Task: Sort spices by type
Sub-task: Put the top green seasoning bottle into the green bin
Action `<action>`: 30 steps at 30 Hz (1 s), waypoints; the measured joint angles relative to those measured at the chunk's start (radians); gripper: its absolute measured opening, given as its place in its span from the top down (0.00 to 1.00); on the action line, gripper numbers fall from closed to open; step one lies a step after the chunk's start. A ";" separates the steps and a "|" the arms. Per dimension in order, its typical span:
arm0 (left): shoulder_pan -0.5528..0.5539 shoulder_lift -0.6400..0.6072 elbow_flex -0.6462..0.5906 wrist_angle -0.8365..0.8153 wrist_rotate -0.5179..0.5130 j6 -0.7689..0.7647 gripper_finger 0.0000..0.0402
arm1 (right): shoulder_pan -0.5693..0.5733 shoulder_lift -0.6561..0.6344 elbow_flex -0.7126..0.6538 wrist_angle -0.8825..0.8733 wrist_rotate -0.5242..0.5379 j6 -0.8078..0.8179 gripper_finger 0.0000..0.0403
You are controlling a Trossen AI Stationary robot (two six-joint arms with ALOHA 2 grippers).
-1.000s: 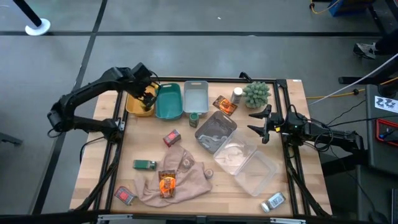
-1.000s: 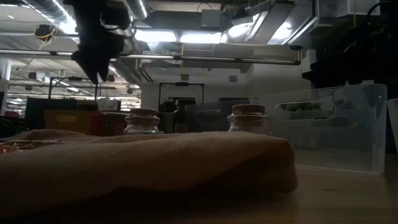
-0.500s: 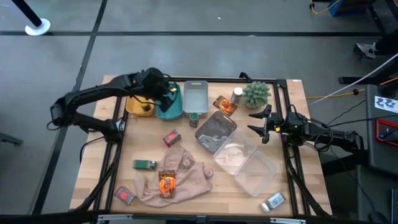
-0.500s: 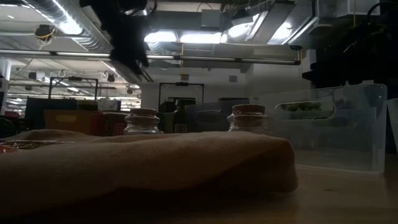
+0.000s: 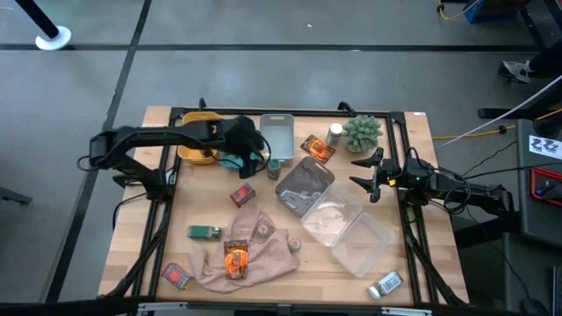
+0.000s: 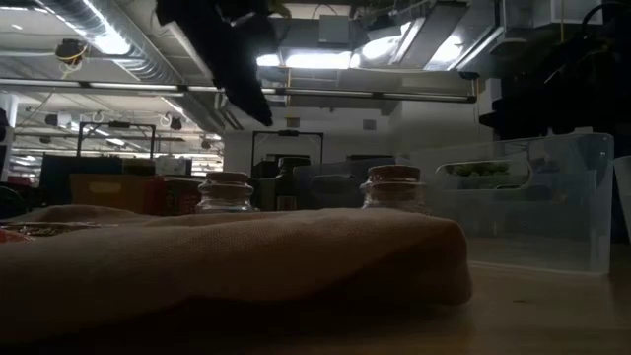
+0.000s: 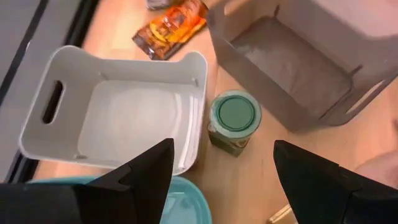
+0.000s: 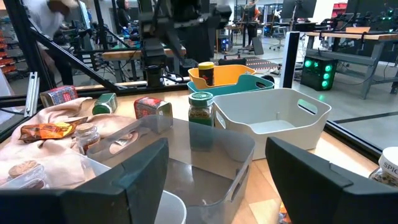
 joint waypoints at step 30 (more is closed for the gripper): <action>-0.004 0.244 -0.001 0.187 0.088 0.121 0.35 | 0.000 0.000 0.000 0.000 0.000 0.000 0.33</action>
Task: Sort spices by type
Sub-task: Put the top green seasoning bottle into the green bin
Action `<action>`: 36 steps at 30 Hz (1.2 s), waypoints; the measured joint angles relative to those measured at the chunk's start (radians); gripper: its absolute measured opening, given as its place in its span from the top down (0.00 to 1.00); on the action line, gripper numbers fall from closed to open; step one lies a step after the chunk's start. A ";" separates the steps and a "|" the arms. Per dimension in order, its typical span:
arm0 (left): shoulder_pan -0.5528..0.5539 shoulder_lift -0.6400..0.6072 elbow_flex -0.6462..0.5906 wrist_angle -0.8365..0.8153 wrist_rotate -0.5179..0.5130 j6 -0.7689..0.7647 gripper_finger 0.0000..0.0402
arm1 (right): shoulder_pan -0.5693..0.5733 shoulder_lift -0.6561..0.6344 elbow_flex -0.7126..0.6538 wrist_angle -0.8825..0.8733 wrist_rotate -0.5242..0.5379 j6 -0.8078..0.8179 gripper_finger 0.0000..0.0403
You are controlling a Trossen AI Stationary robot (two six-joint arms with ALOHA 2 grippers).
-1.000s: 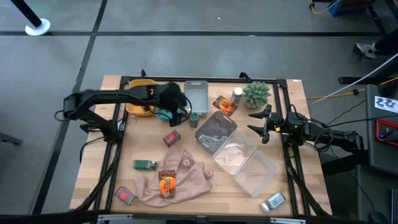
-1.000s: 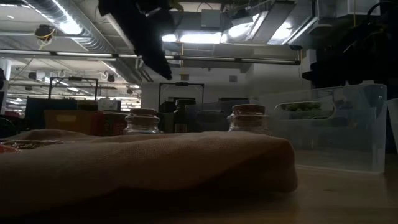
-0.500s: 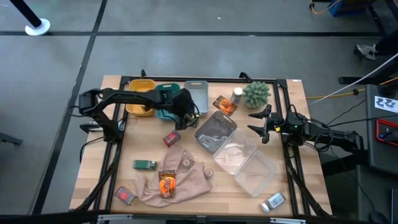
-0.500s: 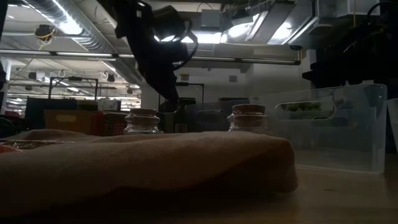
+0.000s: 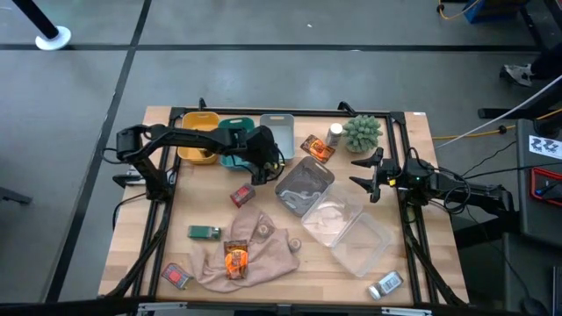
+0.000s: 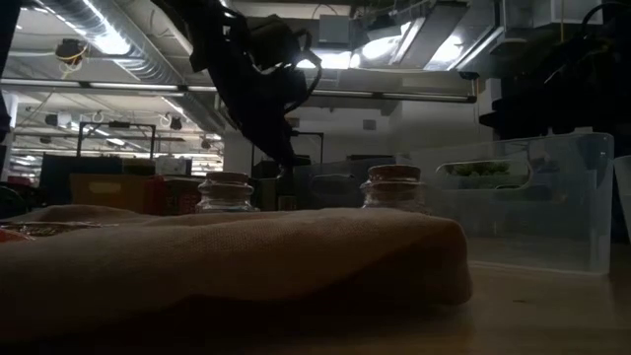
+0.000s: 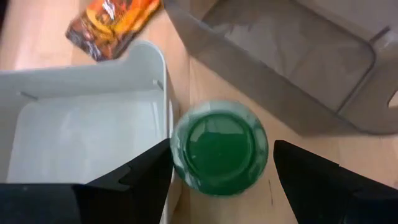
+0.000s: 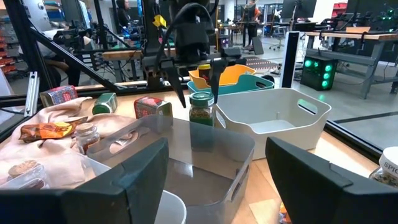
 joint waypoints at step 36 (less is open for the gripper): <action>0.010 0.037 0.124 -0.104 0.005 -0.055 0.53 | 0.000 0.000 0.000 -0.002 0.000 0.000 0.33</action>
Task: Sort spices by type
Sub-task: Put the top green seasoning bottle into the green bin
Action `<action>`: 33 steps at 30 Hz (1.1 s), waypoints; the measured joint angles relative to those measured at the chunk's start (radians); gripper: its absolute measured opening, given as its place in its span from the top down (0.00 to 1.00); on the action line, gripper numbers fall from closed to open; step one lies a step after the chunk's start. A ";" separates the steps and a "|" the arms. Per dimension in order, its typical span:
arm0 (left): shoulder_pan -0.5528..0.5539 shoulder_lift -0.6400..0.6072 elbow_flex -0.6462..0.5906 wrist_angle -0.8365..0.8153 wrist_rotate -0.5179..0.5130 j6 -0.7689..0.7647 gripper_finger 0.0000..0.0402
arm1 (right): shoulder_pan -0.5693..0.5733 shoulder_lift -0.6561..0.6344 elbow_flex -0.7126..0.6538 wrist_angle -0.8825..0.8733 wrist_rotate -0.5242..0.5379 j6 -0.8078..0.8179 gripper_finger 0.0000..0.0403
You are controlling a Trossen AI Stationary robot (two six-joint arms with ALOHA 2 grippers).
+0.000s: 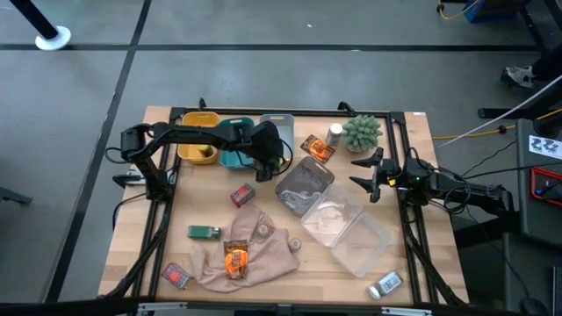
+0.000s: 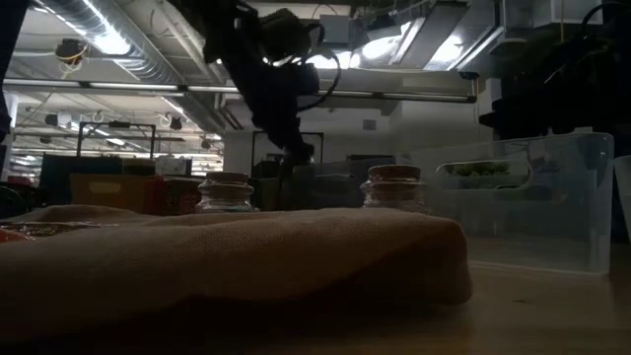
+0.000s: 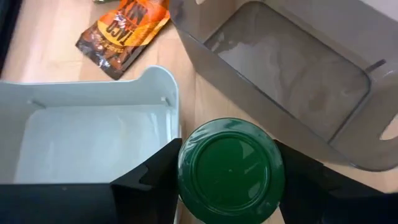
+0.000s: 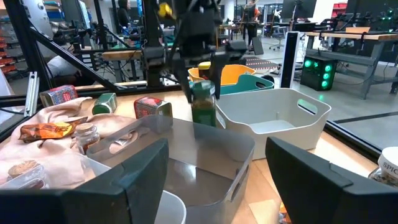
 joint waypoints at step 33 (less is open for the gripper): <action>0.137 -0.149 0.203 -0.462 -0.028 -0.139 0.51 | 0.000 0.000 0.000 -0.001 0.000 0.000 0.33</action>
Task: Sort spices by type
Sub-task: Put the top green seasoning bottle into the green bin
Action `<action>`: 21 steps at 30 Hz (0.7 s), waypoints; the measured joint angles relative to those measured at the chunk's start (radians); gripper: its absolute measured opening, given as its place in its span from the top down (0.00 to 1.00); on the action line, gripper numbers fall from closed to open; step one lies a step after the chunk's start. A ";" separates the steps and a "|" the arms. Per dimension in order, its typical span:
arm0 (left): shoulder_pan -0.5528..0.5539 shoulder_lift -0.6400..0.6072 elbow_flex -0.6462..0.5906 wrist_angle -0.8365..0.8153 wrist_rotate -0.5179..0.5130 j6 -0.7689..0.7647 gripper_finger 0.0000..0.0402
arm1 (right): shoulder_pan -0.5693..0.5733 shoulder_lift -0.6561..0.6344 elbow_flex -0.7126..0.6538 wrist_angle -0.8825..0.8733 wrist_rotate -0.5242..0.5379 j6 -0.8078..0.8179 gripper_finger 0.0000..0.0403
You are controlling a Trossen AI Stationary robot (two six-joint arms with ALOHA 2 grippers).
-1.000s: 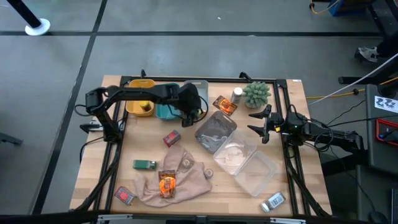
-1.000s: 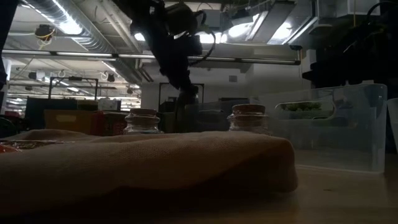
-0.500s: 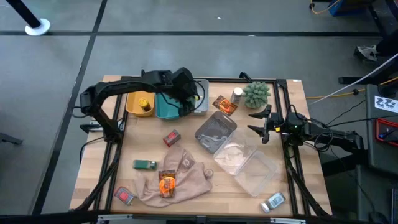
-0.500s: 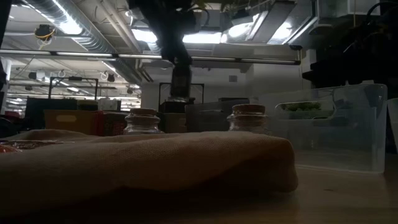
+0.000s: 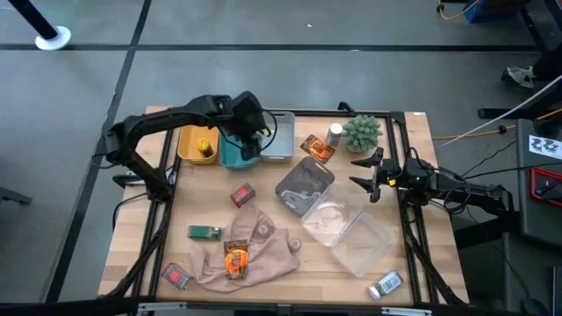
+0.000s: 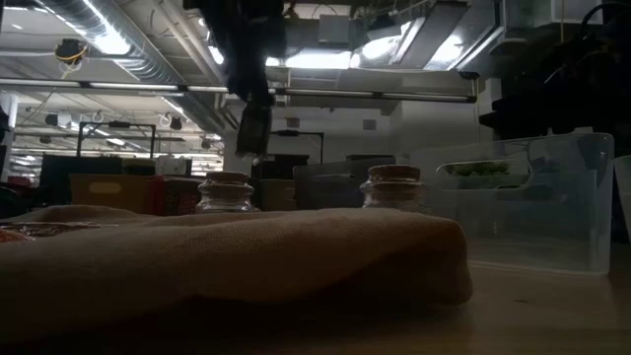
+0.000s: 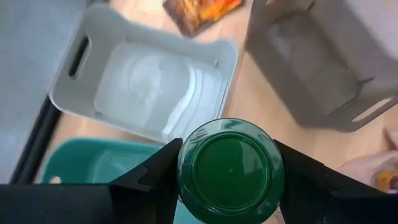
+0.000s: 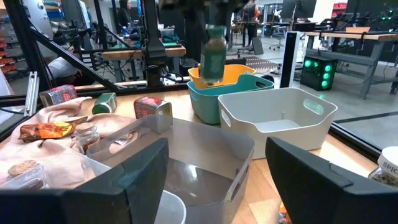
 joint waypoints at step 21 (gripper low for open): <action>0.116 0.001 -0.314 0.304 0.006 -0.006 0.51 | 0.000 0.000 0.000 0.000 0.000 0.000 0.33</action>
